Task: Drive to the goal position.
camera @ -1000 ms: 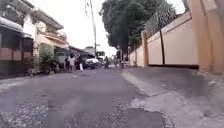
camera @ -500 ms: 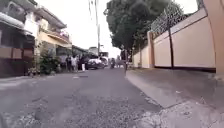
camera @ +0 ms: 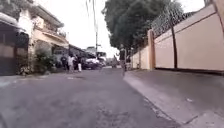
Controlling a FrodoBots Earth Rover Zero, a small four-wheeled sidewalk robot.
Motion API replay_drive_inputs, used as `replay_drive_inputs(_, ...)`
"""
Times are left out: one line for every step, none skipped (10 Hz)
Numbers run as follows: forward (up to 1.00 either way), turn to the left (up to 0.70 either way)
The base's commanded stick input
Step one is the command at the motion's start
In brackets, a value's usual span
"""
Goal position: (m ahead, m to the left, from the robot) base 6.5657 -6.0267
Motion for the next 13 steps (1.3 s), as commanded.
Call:
replay_drive_inputs(0.85, 0.0)
replay_drive_inputs(0.85, 0.08)
replay_drive_inputs(0.85, 0.34)
replay_drive_inputs(0.85, 0.26)
replay_drive_inputs(0.85, 0.18)
replay_drive_inputs(0.85, 0.07)
replay_drive_inputs(0.85, 0.0)
replay_drive_inputs(0.85, 0.0)
replay_drive_inputs(0.85, 0.0)
replay_drive_inputs(0.85, 0.0)
replay_drive_inputs(0.85, 0.0)
replay_drive_inputs(0.85, 0.0)
replay_drive_inputs(0.85, 0.0)
